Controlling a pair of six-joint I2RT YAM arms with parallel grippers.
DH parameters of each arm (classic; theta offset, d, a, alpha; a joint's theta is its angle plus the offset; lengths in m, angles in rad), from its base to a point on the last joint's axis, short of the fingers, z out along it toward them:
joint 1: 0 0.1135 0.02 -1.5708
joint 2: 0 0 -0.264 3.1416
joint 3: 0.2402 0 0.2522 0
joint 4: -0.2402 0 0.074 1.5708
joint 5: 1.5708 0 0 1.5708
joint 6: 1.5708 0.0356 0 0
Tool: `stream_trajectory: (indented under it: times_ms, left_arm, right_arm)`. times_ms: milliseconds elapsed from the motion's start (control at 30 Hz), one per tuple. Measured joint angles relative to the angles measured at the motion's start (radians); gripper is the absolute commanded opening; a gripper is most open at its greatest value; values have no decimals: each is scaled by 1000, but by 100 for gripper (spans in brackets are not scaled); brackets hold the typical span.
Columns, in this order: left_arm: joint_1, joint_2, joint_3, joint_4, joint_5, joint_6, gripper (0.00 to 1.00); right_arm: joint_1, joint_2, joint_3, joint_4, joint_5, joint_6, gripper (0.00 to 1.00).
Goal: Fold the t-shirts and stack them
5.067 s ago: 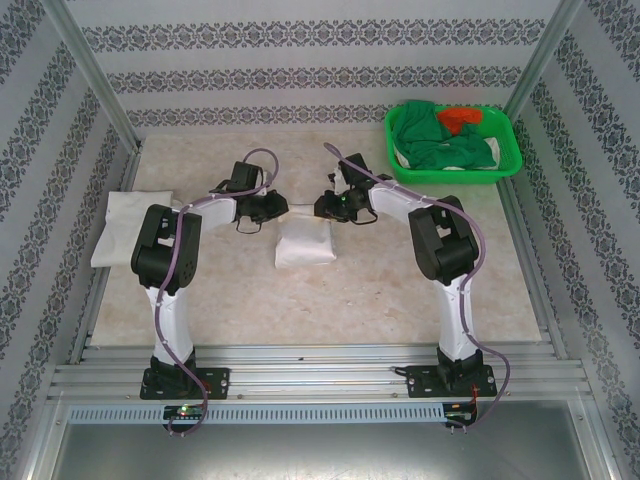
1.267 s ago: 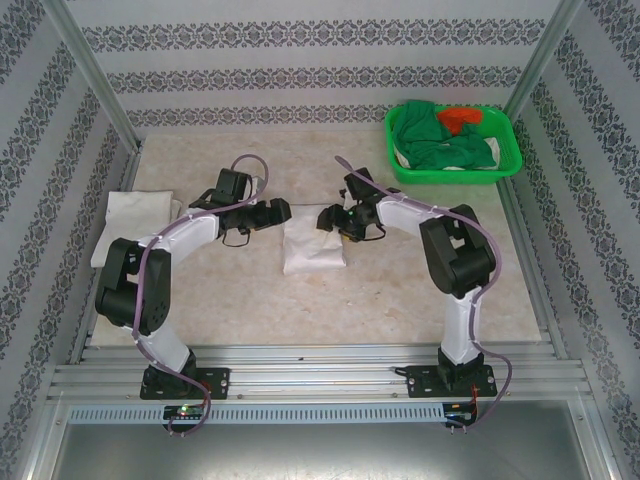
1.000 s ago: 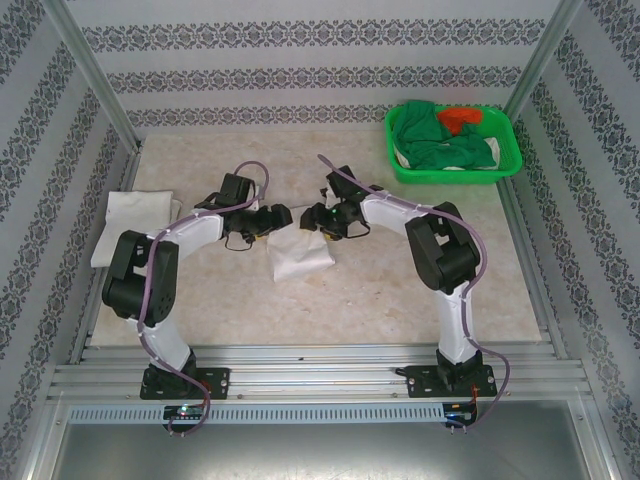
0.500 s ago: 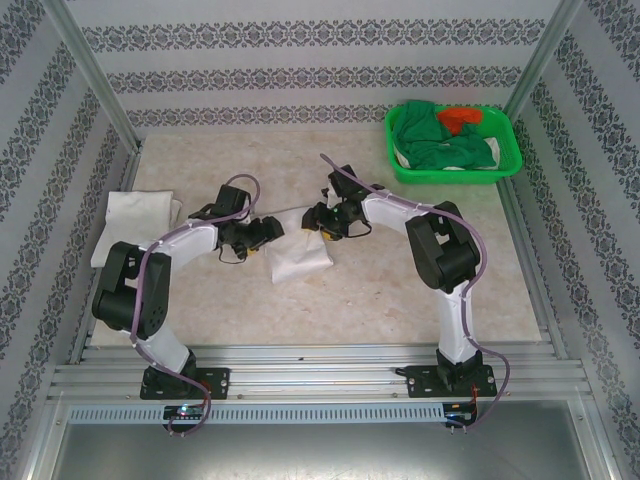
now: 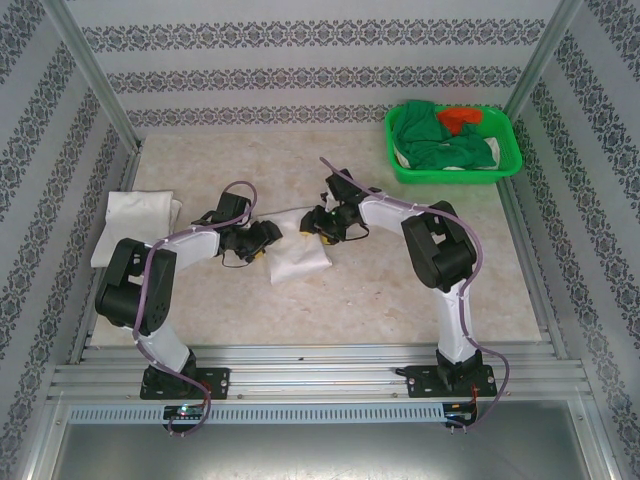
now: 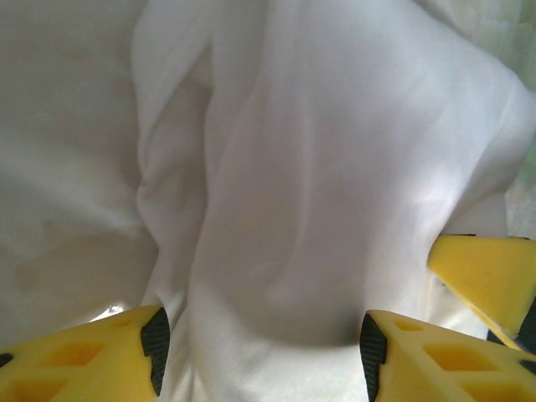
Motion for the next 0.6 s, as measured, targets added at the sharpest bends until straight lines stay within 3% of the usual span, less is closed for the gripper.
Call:
stream_trajectory:
  times_ms: [333,600]
  left_arm:
    - [0,9,-34,26,-2,2,70]
    - [0,-17,-40,5,-24,13,67]
  right_arm:
    - [25,0,-8,26,1,23,50]
    - [26,0,-20,49,0,36,49]
